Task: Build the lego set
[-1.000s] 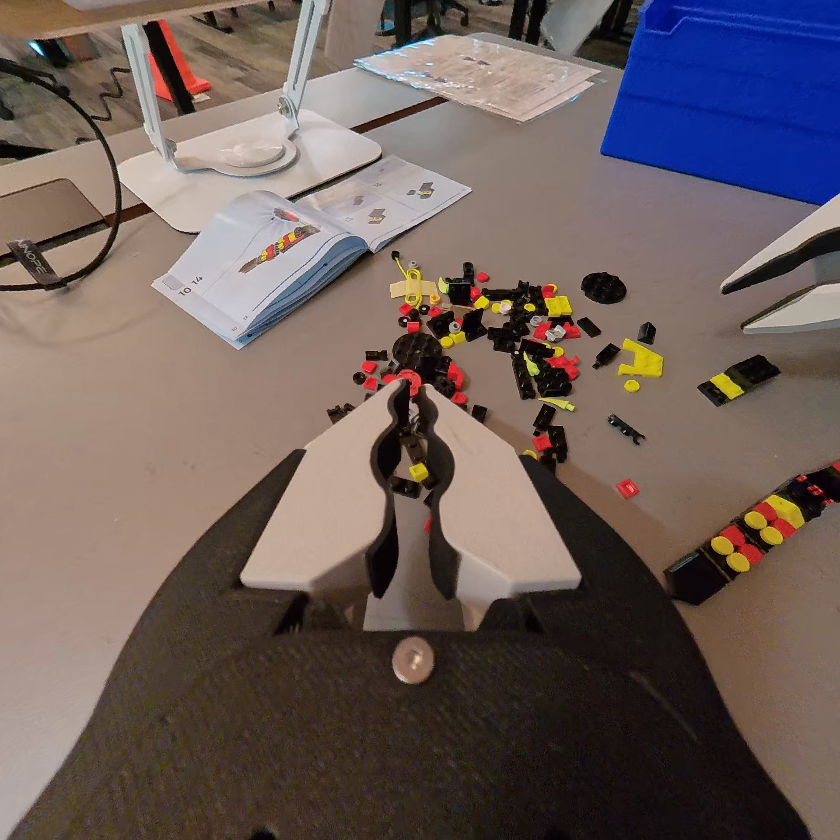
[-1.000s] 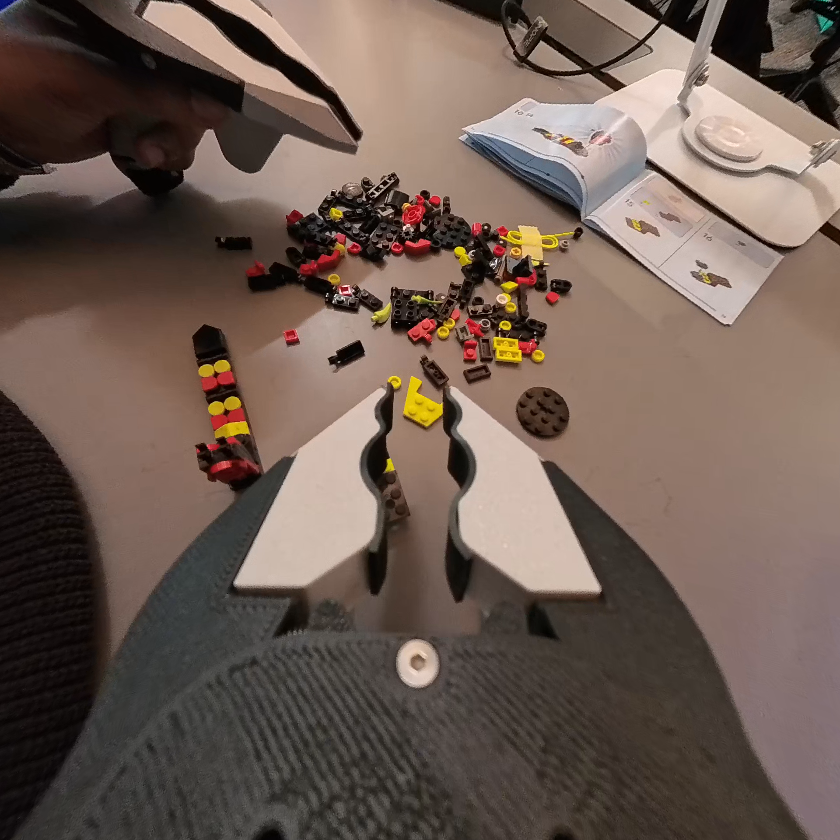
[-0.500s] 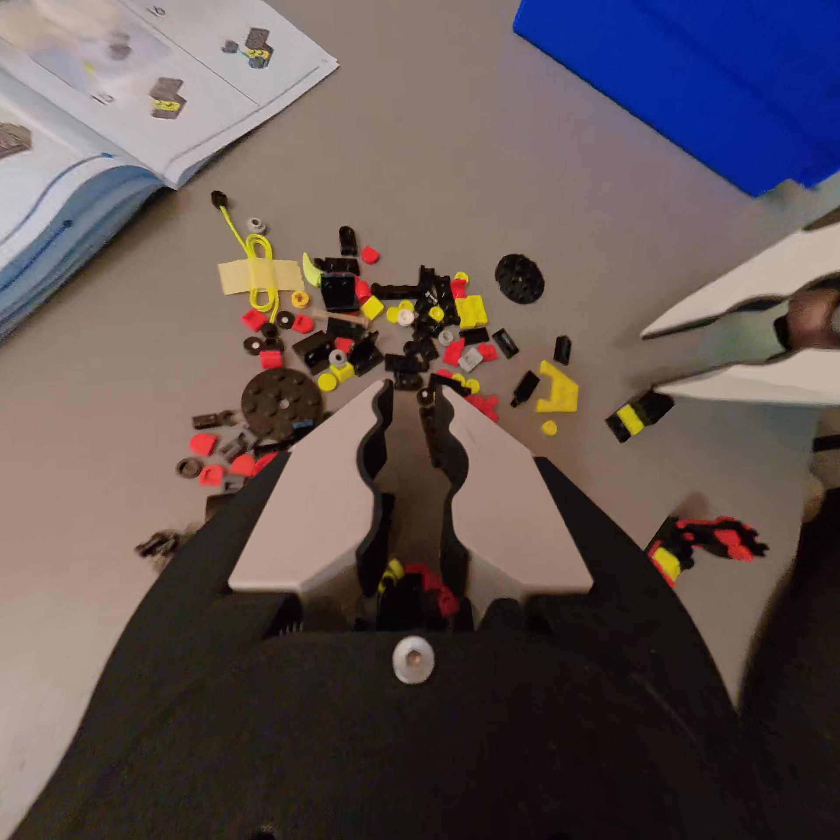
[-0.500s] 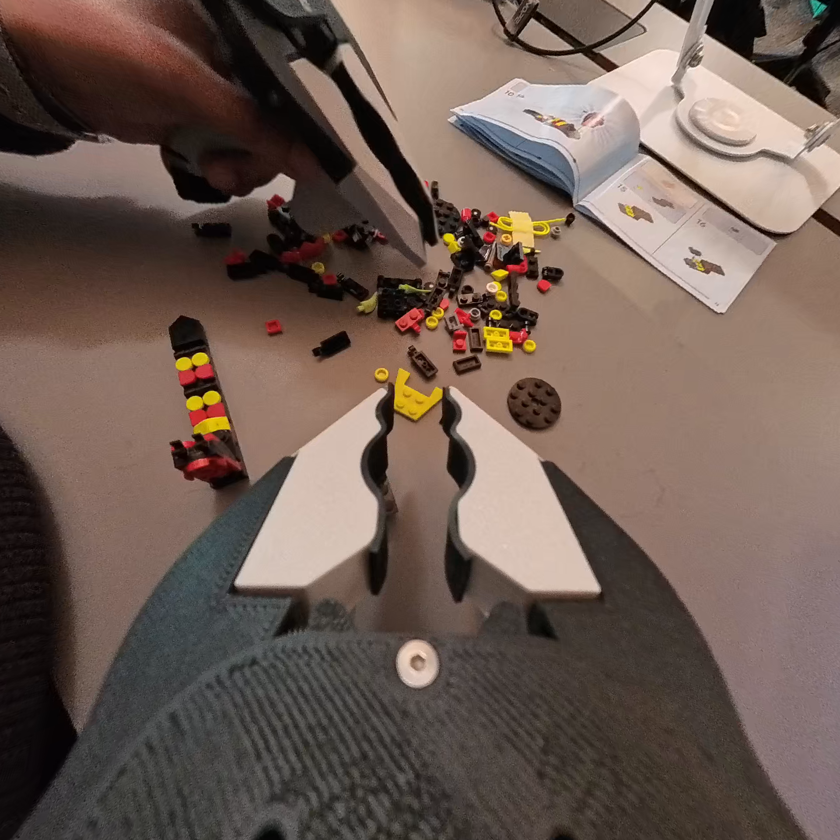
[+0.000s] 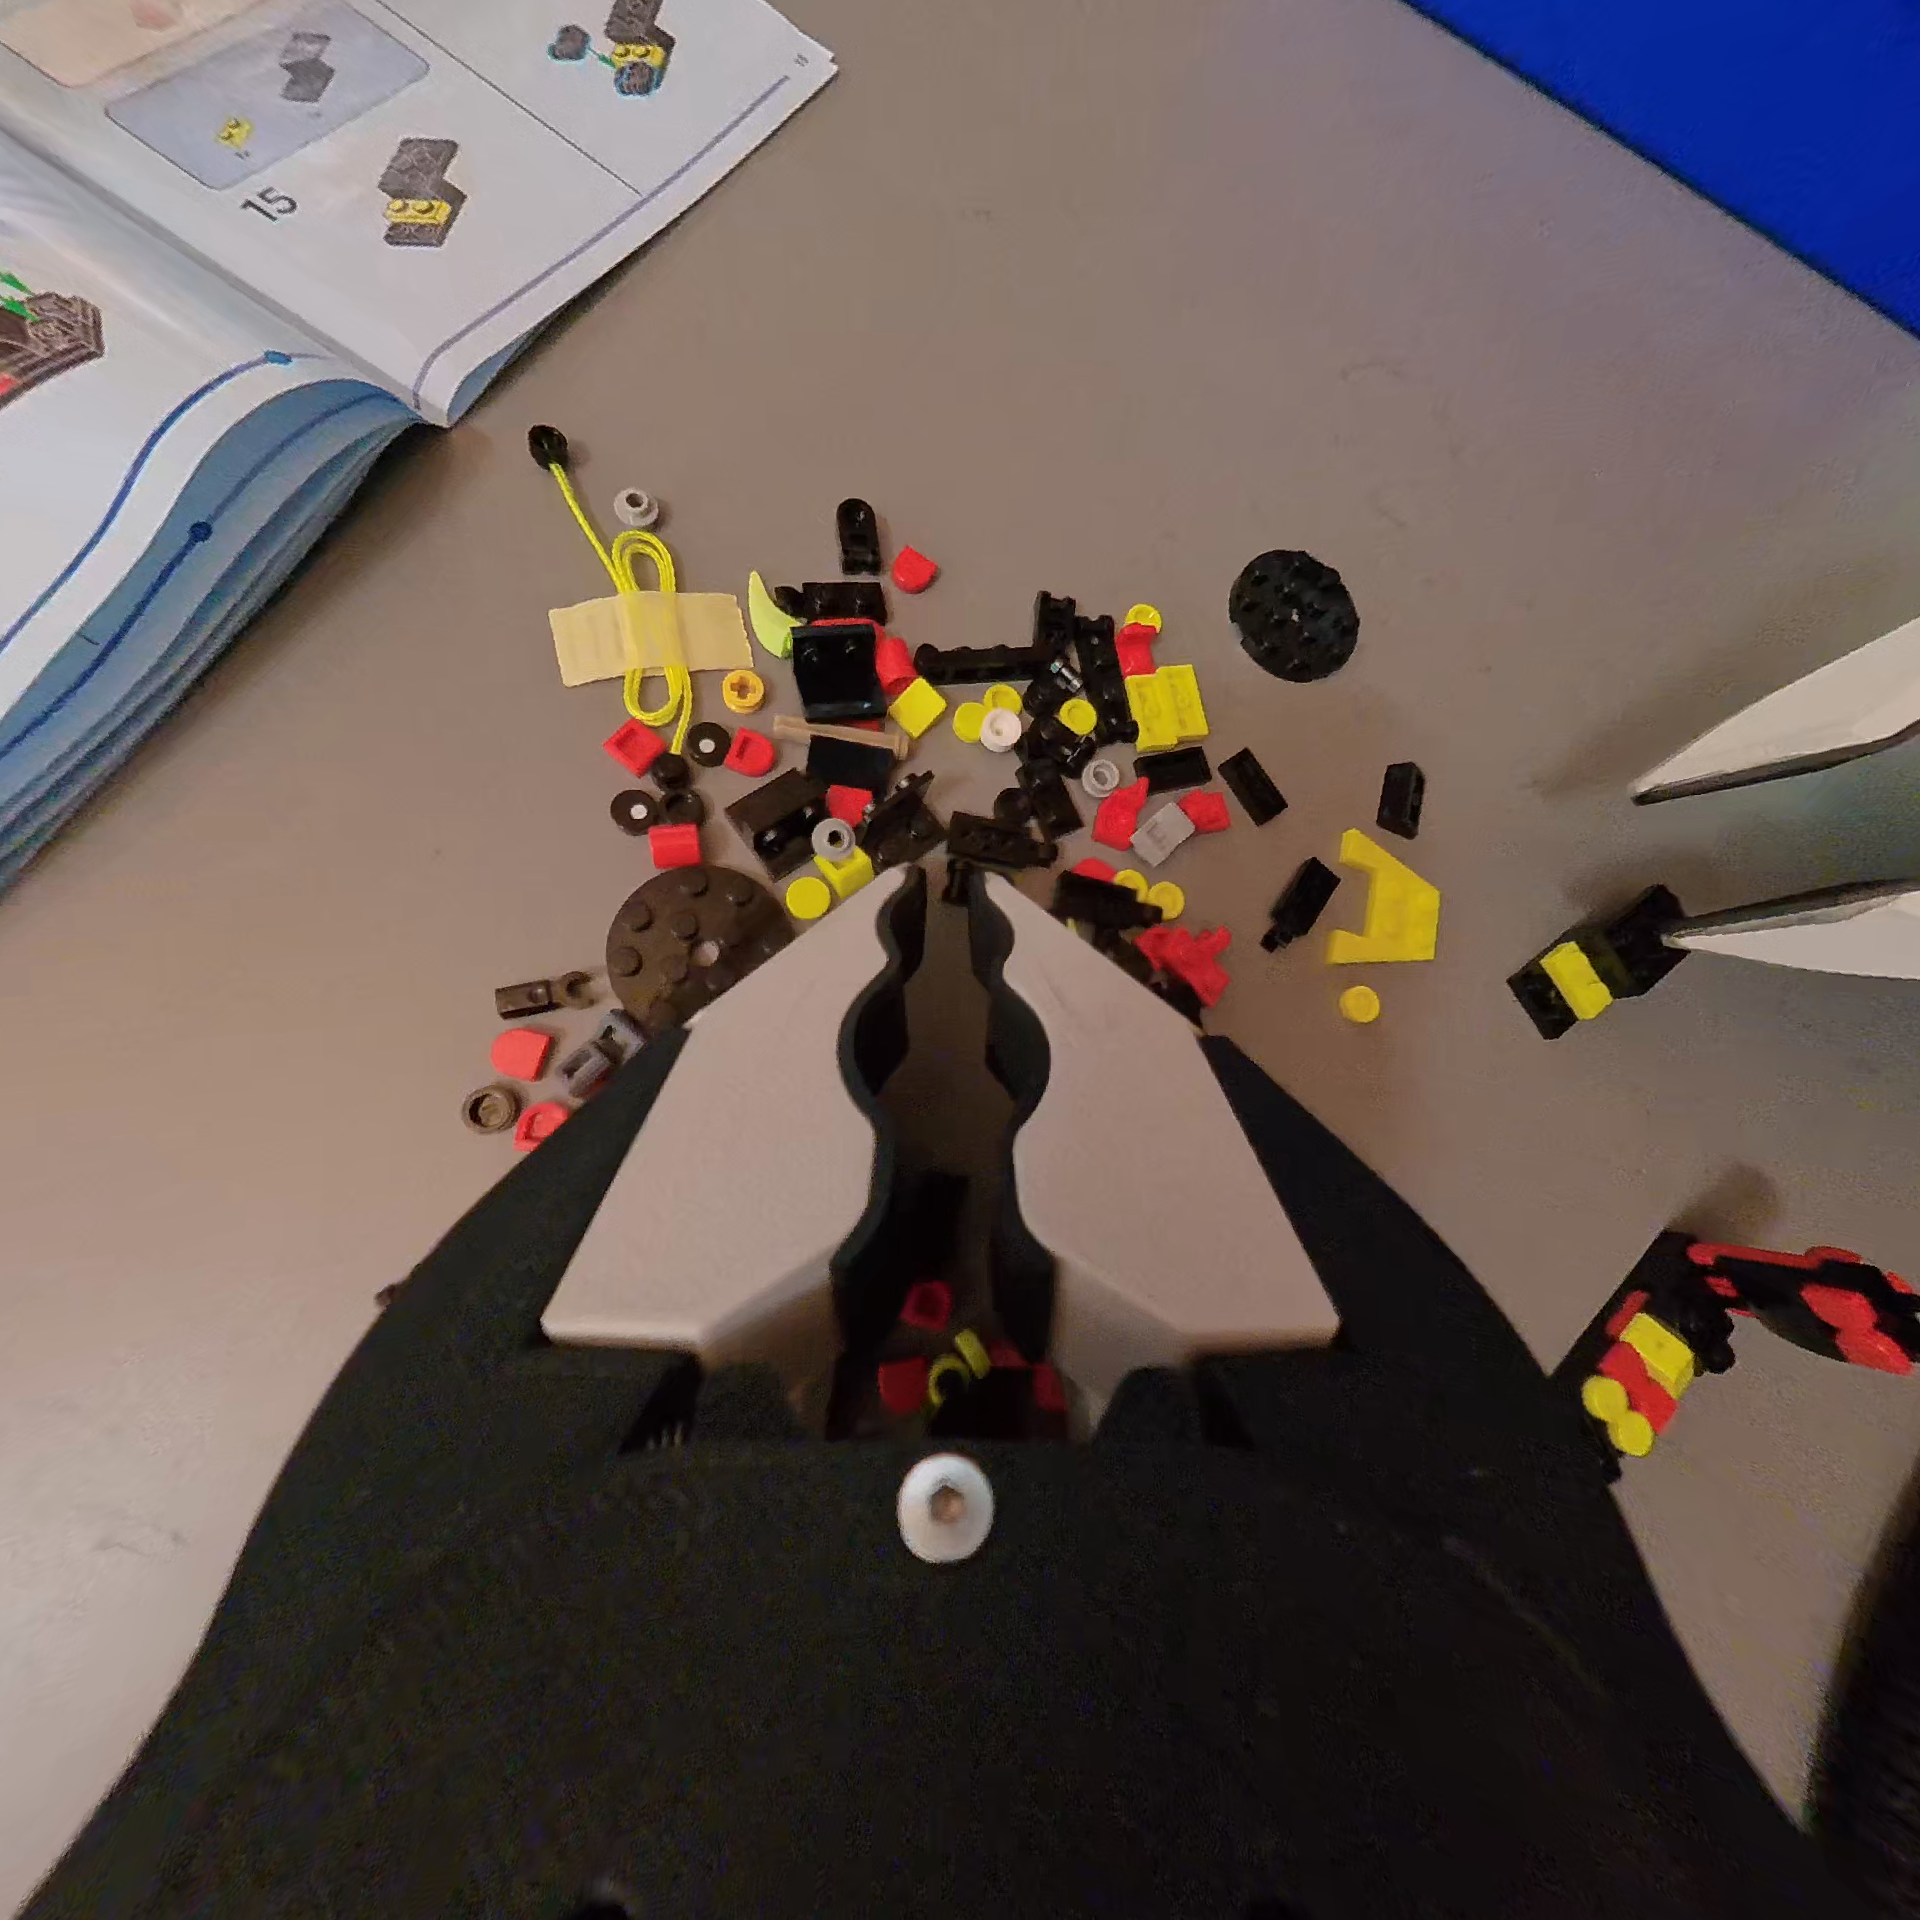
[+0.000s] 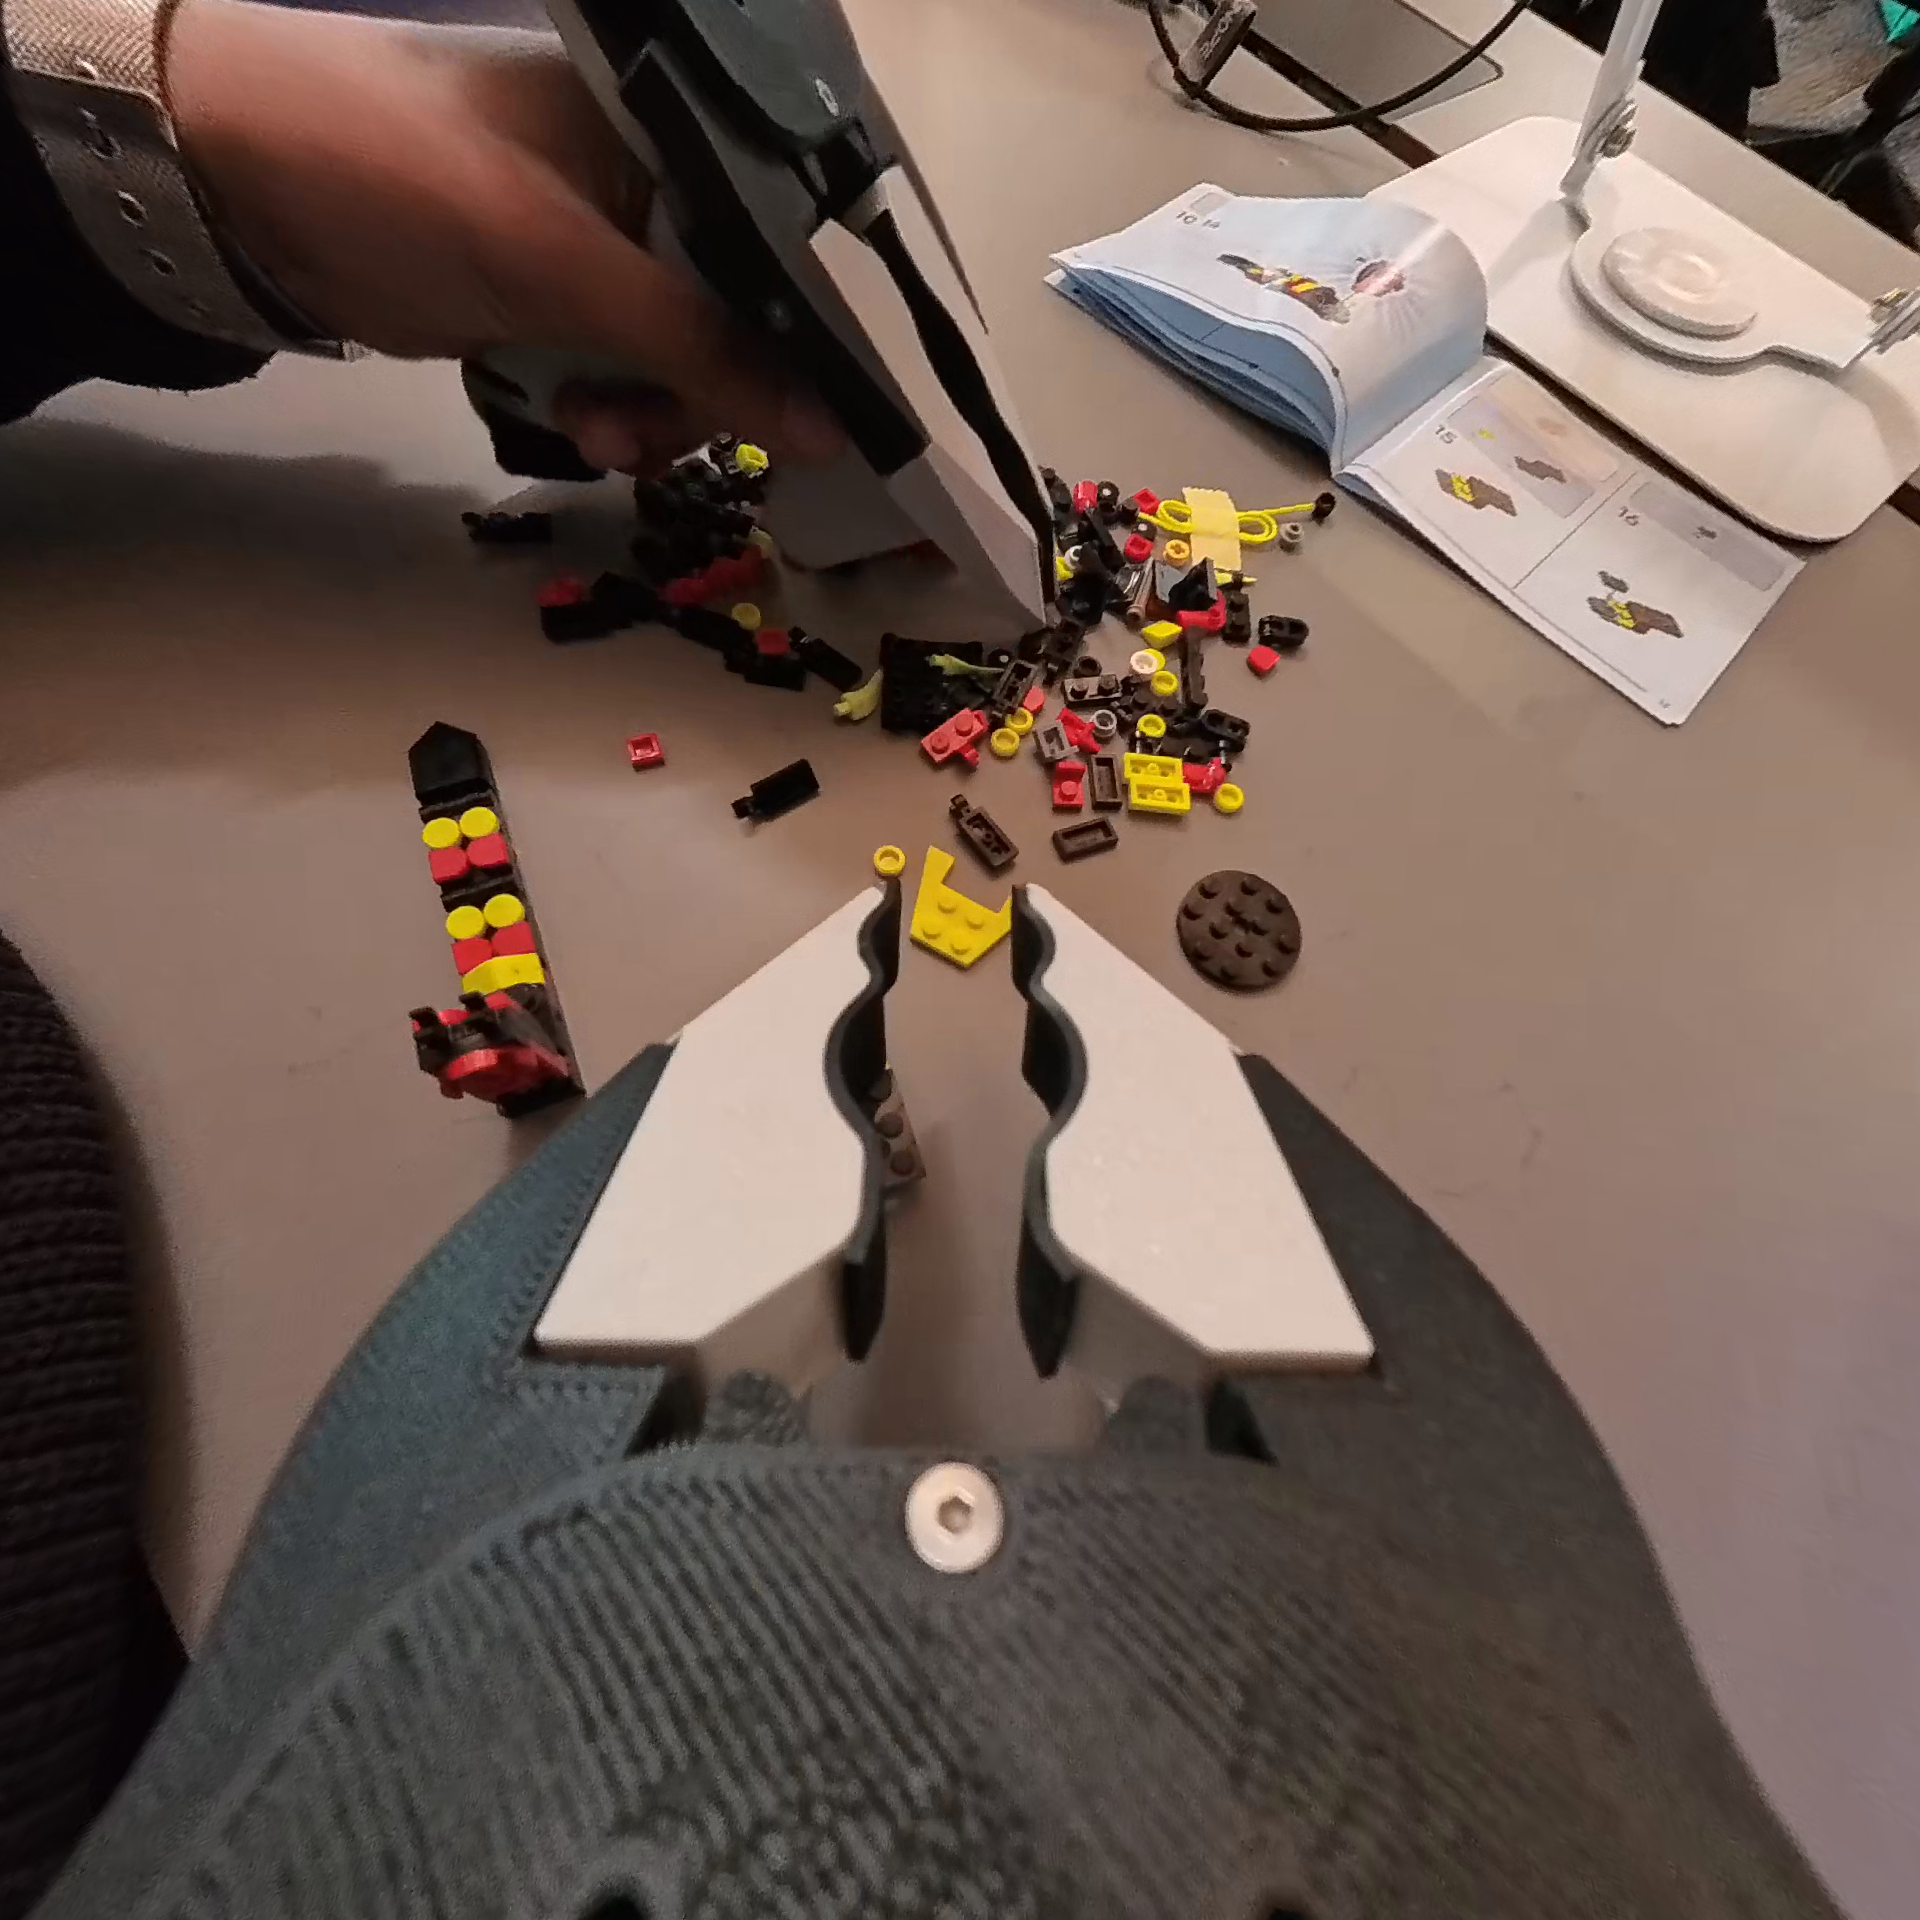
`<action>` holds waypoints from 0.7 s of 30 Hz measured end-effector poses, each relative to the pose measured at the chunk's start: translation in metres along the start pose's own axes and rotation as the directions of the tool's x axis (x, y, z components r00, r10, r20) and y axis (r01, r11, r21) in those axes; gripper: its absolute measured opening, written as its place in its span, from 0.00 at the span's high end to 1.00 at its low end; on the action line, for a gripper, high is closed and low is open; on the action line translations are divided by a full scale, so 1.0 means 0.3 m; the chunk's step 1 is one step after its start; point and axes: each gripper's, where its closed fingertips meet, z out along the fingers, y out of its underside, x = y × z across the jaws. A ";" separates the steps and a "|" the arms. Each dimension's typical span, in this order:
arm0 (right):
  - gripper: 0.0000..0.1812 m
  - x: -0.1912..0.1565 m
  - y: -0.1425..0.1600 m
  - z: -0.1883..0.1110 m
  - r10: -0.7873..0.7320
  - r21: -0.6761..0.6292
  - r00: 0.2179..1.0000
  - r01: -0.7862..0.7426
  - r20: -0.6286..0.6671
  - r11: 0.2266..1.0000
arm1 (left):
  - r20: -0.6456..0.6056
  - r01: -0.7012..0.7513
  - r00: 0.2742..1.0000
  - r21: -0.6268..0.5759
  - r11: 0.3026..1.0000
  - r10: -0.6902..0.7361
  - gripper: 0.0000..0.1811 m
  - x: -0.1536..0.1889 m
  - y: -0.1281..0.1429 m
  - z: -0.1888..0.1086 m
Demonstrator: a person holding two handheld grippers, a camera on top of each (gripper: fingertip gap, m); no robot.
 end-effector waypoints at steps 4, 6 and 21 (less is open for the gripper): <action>0.89 0.002 -0.001 -0.003 0.001 0.001 1.000 -0.001 -0.003 1.000 | 0.051 0.007 0.999 -0.055 0.998 -0.004 0.99 -0.018 0.024 -0.034; 0.89 0.005 -0.002 -0.006 0.001 0.003 1.000 -0.001 -0.006 1.000 | 0.049 0.029 0.998 -0.088 0.996 -0.024 0.98 -0.012 0.048 -0.060; 0.90 0.001 -0.032 -0.019 0.008 0.052 1.000 -0.008 0.001 0.999 | -0.123 -0.389 0.919 -0.113 0.914 0.376 0.90 0.030 0.039 -0.057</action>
